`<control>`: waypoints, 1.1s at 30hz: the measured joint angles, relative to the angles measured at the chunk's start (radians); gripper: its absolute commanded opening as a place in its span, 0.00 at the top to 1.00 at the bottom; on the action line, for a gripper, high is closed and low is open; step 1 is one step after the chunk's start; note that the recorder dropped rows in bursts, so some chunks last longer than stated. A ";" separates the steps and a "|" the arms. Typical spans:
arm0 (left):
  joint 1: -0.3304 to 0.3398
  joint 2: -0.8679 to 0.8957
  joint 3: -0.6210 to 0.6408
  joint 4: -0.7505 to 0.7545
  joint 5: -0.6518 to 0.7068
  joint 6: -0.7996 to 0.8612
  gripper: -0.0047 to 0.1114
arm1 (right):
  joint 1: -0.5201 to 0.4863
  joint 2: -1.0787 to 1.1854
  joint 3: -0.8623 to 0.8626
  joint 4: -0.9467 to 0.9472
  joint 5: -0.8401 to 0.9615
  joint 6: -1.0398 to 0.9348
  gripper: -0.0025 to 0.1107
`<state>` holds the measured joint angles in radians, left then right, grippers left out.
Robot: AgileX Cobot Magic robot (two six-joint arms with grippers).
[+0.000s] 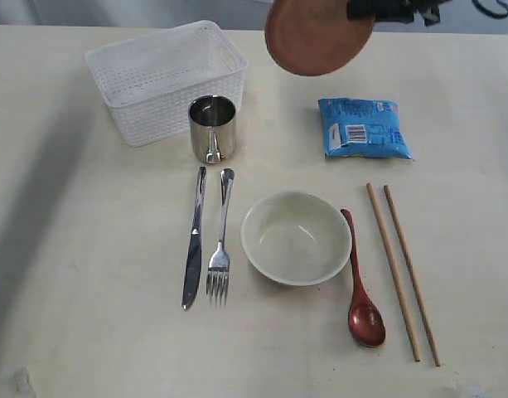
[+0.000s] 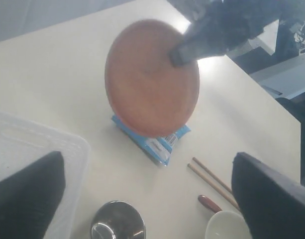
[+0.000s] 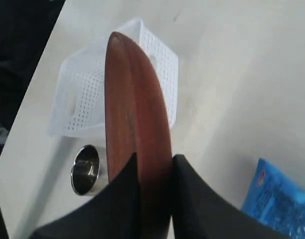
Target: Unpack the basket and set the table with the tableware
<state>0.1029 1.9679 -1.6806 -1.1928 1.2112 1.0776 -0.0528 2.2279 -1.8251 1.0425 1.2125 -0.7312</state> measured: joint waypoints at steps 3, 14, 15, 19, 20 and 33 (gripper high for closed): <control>0.000 0.000 0.000 0.000 0.000 0.000 0.24 | -0.009 -0.003 0.118 0.018 0.000 -0.035 0.98; 0.000 0.000 0.000 0.000 0.000 -0.026 0.24 | -0.001 -0.012 0.456 0.187 -0.010 -0.191 0.98; 0.000 0.000 0.000 0.000 0.000 -0.026 0.24 | 0.001 -0.012 0.471 0.196 -0.016 -0.194 0.98; 0.000 0.000 0.000 0.000 0.000 -0.030 0.24 | 0.022 -0.012 0.497 0.203 -0.052 -0.207 0.98; 0.000 0.000 0.000 0.000 0.000 -0.030 0.24 | 0.031 -0.012 0.499 0.205 -0.064 -0.209 0.97; 0.000 0.000 0.000 0.000 0.000 -0.034 0.24 | 0.071 -0.012 0.500 0.208 -0.179 -0.210 0.94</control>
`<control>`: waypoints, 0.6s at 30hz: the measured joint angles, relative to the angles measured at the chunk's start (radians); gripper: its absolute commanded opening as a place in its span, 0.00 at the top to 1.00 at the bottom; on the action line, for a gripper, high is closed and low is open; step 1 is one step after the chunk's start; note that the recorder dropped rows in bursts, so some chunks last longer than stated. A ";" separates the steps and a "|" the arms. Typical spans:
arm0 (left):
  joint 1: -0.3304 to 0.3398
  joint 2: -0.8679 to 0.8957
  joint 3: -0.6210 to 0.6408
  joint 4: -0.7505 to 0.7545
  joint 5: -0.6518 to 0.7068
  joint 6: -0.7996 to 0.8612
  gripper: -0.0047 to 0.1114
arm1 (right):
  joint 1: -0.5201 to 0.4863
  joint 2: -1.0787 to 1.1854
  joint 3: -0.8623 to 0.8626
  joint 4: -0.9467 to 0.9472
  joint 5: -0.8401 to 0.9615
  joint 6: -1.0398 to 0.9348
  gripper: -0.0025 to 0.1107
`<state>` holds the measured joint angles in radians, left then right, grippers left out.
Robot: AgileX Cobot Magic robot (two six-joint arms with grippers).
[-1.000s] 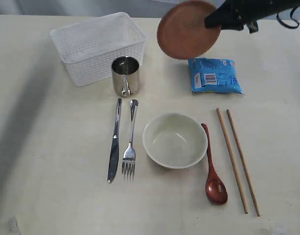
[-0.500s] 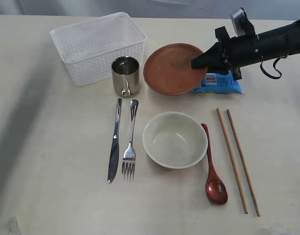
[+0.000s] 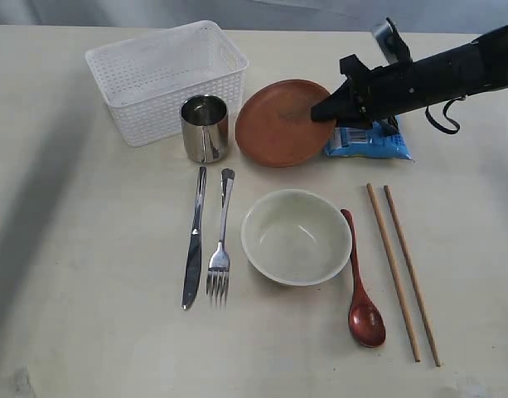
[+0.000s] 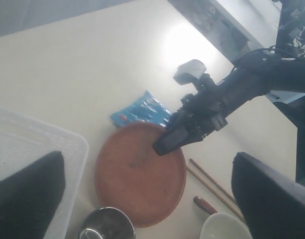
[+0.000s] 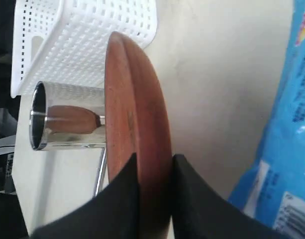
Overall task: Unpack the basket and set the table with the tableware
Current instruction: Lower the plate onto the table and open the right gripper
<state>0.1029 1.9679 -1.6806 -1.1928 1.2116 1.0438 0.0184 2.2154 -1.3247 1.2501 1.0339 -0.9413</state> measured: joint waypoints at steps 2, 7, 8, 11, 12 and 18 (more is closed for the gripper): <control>0.000 0.000 0.000 0.000 0.000 0.000 0.24 | 0.000 0.000 0.000 -0.020 -0.028 0.012 0.86; 0.000 0.000 0.000 0.000 0.000 -0.002 0.24 | 0.000 -0.002 0.000 -0.065 -0.057 0.053 0.64; 0.000 0.000 0.000 0.000 0.000 -0.004 0.24 | 0.000 -0.002 0.000 -0.067 -0.057 0.055 0.62; 0.000 0.000 0.000 0.000 0.000 -0.004 0.24 | 0.000 -0.002 0.000 -0.071 -0.060 0.059 0.60; 0.000 0.000 0.000 0.000 0.000 -0.004 0.24 | 0.000 -0.002 0.000 -0.071 -0.060 0.059 0.60; 0.000 0.000 0.000 0.000 0.000 -0.004 0.24 | 0.000 -0.007 0.000 -0.107 -0.081 0.085 0.55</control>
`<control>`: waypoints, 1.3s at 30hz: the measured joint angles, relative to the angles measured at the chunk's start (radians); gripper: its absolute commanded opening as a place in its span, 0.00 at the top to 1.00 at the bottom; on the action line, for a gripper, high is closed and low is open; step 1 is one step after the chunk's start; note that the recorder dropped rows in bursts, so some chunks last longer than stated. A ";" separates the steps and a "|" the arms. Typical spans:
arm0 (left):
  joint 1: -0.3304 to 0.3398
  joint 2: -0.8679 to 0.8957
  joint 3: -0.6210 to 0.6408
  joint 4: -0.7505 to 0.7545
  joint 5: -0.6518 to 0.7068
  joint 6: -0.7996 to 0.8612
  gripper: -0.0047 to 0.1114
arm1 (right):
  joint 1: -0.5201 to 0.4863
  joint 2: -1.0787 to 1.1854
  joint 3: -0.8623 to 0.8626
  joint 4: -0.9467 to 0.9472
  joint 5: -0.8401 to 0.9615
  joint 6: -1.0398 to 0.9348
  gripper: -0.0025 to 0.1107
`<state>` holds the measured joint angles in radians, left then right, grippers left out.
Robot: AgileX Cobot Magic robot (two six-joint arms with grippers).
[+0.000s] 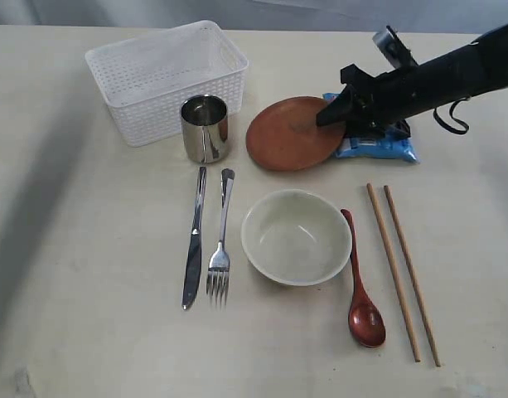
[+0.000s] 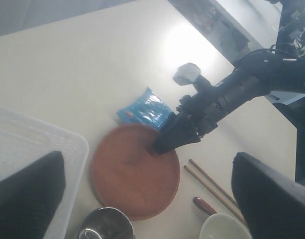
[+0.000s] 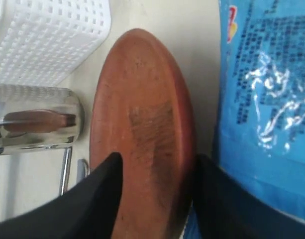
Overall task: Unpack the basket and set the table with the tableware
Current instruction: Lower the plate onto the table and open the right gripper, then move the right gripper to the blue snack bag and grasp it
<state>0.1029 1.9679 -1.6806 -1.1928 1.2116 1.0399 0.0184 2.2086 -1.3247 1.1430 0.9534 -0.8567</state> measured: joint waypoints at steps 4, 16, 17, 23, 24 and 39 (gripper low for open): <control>0.000 0.000 0.000 0.000 0.000 -0.002 0.24 | 0.000 -0.004 0.000 -0.061 -0.023 0.036 0.45; 0.000 0.000 0.000 0.000 0.000 -0.004 0.38 | -0.008 -0.056 -0.020 -0.143 -0.074 0.082 0.45; 0.000 0.000 0.000 0.000 -0.002 -0.004 0.38 | -0.008 -0.061 -0.025 -0.148 -0.074 0.088 0.45; 0.000 0.000 0.000 0.002 -0.004 -0.004 0.72 | -0.008 -0.126 -0.028 -0.152 -0.045 0.103 0.45; 0.000 0.000 0.000 0.006 -0.004 -0.004 0.80 | -0.008 -0.144 -0.028 -0.159 -0.043 0.103 0.45; -0.182 -0.164 0.390 0.150 -0.611 0.143 0.96 | -0.008 -0.342 -0.110 -0.716 -0.062 0.360 0.45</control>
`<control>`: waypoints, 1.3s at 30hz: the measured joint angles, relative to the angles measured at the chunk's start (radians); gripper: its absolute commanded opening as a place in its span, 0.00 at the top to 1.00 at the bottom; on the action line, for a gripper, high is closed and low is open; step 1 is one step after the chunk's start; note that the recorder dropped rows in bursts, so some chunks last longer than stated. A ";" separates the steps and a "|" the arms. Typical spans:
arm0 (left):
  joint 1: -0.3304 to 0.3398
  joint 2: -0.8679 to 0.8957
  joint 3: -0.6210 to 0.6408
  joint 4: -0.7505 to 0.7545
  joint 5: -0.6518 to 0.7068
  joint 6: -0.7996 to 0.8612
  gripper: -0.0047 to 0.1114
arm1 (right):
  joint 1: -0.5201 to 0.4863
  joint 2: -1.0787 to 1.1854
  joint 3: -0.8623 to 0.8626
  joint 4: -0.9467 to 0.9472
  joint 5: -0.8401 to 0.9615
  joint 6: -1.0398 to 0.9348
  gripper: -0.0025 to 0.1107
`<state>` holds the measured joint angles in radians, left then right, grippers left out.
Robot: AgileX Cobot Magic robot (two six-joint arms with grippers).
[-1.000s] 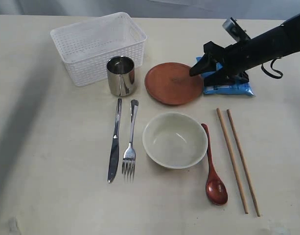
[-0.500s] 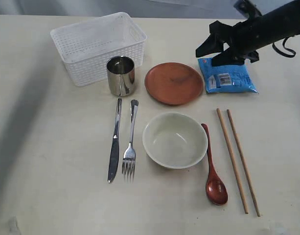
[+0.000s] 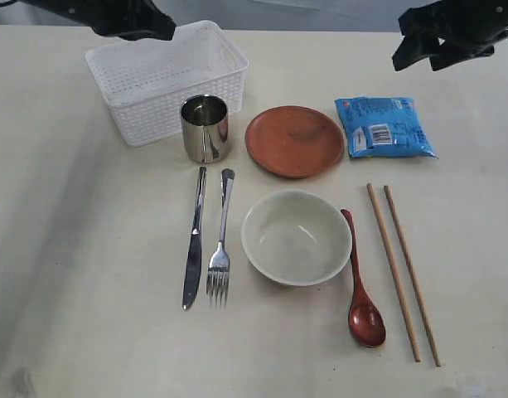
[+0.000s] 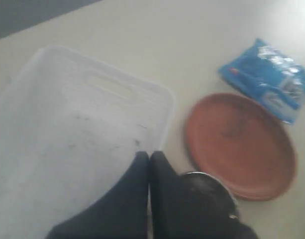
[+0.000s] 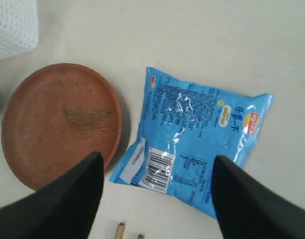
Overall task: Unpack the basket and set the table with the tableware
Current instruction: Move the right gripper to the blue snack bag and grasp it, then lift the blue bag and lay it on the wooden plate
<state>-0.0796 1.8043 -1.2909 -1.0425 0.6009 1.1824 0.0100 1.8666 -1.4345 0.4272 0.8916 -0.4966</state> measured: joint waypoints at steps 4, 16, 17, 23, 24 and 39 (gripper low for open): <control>-0.116 -0.054 0.102 0.006 -0.377 0.060 0.96 | 0.063 0.042 -0.004 -0.166 -0.002 0.090 0.45; -0.125 -0.061 0.102 0.004 -0.424 0.074 0.96 | 0.180 0.244 -0.004 -0.410 -0.133 0.278 0.45; -0.125 -0.061 0.102 0.004 -0.424 0.074 0.96 | 0.180 0.244 -0.004 -0.412 -0.135 0.282 0.46; -0.125 -0.061 0.102 0.004 -0.424 0.074 0.96 | 0.180 0.244 -0.005 -0.415 -0.135 0.288 0.80; -0.125 -0.061 0.102 0.004 -0.424 0.074 0.96 | 0.180 0.244 -0.005 -0.415 -0.132 0.288 0.86; -0.125 -0.061 0.102 0.004 -0.420 0.074 0.96 | 0.182 0.198 -0.005 -0.415 -0.094 0.289 0.98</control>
<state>-0.2049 1.7429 -1.1888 -1.0383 0.1811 1.2562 0.1922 2.0643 -1.4399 0.0117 0.7972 -0.2079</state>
